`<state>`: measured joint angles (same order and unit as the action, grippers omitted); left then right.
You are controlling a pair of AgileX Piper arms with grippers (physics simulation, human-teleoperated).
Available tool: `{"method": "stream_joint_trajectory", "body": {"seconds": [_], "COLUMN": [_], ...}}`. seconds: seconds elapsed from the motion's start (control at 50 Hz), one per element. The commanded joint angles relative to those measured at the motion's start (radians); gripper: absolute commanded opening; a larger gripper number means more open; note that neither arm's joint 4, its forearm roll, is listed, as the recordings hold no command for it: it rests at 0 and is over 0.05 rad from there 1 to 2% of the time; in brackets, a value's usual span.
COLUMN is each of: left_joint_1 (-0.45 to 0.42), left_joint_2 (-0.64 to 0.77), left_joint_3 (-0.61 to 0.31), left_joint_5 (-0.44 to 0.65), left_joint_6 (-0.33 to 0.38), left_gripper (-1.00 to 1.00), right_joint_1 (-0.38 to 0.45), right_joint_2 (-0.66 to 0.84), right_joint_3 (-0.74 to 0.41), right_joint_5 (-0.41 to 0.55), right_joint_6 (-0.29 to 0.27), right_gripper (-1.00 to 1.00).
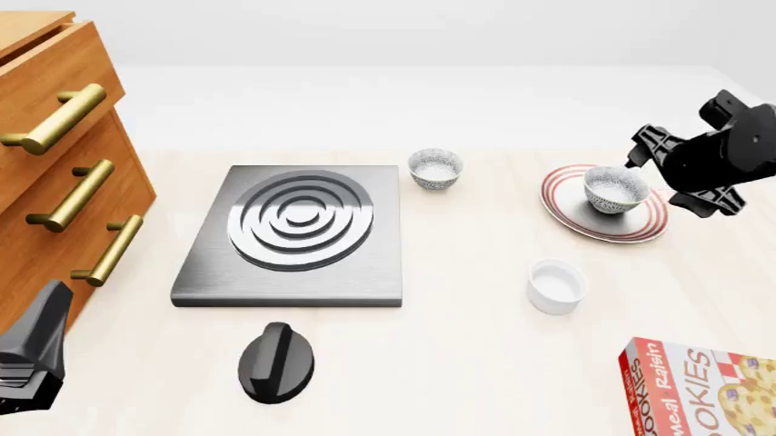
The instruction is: Pick the akita bowl next to the cookies box and place it on the plate.
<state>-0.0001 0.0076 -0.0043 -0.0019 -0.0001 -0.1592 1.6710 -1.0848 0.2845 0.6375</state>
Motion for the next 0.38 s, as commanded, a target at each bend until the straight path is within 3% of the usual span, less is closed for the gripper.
{"method": "stream_joint_trajectory", "body": {"seconds": [0.02,0.14,0.22,0.26,0.38], "left_joint_1": [0.000,0.000,0.000,0.000,0.000], "left_joint_2": [0.000,0.000,0.000,0.000,0.000], "left_joint_3": [0.000,0.000,0.000,0.000,0.000], "left_joint_5": [0.000,0.000,0.000,0.000,0.000], "left_joint_6": [0.000,0.000,0.000,0.000,0.000], "left_gripper": [1.00,1.00,1.00,1.00,1.00], "right_joint_1": [0.036,0.085,0.086,0.109,0.100], "right_joint_2": [-0.220,-0.411,-0.506,-0.530,-0.637], "right_joint_3": [0.160,0.310,0.345,0.382,0.413], "right_joint_5": [-0.019,-0.078,-0.096,-0.118,-0.126], "right_joint_6": [-0.005,0.018,-0.057,-0.050,-0.166], "right_gripper": [1.00,1.00,1.00,1.00,1.00]}}
